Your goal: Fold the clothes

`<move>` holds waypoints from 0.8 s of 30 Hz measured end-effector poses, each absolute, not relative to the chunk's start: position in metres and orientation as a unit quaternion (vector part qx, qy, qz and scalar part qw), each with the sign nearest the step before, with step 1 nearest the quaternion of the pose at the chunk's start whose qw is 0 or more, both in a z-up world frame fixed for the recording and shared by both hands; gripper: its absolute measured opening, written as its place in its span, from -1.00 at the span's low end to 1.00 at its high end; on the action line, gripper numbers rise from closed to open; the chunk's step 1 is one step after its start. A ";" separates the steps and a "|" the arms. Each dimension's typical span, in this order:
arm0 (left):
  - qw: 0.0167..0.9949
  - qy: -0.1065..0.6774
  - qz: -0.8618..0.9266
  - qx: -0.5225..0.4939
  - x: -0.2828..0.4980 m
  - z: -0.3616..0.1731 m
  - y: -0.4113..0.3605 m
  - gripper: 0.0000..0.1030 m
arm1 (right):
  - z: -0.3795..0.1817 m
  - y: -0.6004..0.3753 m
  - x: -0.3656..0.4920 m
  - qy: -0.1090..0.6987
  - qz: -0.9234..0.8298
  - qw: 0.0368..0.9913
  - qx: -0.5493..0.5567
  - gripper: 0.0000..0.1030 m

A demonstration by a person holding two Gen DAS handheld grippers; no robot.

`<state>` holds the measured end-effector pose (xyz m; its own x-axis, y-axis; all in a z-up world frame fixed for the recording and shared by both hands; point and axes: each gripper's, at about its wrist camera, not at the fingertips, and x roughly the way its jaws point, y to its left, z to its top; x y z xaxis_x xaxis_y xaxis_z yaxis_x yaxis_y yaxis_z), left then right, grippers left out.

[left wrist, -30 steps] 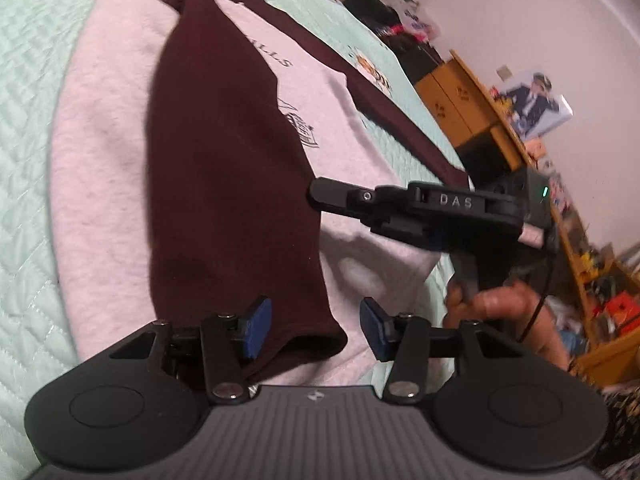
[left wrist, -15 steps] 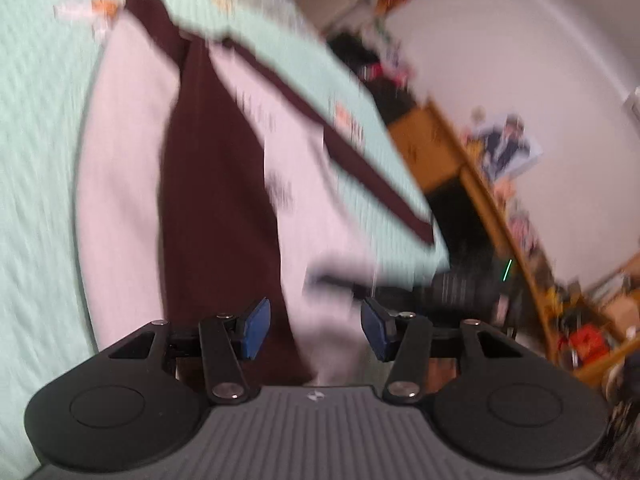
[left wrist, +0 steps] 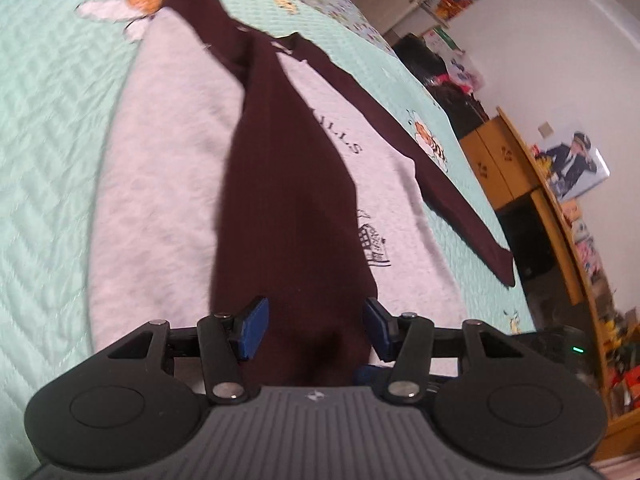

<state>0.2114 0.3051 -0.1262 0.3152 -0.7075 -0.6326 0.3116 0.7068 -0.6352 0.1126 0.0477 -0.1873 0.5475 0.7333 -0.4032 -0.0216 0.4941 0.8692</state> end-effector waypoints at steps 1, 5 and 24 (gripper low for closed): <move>0.785 0.485 -0.327 -0.205 0.209 -0.128 0.306 0.06 | -0.191 0.047 0.118 0.421 0.239 0.764 0.427 -1.00; 0.793 0.472 -0.336 -0.190 0.206 -0.128 0.305 0.06 | -0.161 0.046 0.125 0.410 0.226 0.793 0.390 -0.77; 0.801 0.460 -0.314 -0.219 0.196 -0.133 0.308 0.06 | -0.125 0.056 0.263 0.303 0.239 0.789 0.477 -0.54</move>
